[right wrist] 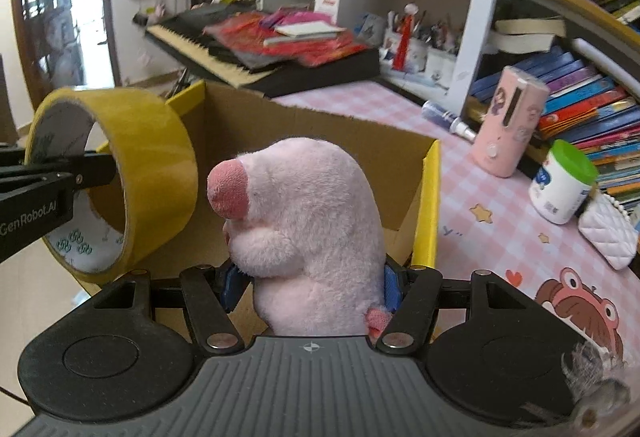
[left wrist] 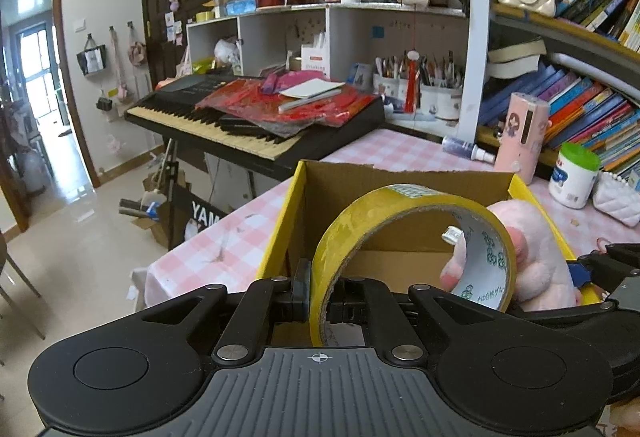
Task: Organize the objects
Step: 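Carry the pig and tape roll over the yellow cardboard box with both tools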
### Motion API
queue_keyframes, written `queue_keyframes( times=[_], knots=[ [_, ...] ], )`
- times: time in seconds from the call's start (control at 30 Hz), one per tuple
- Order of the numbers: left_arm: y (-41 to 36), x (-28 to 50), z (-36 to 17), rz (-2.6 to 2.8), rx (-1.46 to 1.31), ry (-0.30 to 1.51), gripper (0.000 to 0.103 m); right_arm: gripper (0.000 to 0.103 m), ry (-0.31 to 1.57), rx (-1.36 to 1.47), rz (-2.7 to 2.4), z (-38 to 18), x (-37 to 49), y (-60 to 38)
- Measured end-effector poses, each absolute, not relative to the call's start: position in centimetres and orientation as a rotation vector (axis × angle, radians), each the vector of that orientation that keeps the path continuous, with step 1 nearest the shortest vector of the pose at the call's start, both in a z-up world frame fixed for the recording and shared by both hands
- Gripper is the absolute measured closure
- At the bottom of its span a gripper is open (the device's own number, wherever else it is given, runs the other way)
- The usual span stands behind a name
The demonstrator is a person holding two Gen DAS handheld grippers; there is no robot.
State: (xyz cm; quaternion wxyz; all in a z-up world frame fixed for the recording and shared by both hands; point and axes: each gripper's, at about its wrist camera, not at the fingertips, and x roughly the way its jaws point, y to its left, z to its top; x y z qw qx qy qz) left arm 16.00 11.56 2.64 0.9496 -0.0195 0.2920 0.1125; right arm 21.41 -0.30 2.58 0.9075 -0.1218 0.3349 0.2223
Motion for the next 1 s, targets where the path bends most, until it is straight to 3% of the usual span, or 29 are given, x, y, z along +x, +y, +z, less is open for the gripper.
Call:
queue_keyframes(
  times=[1.0],
  knots=[
    [10.5,19.9,-0.6,0.288,0.028,0.717,0.096,0.041,0.77,-0.444,0.603,1.3,25.5,1.4]
  ],
)
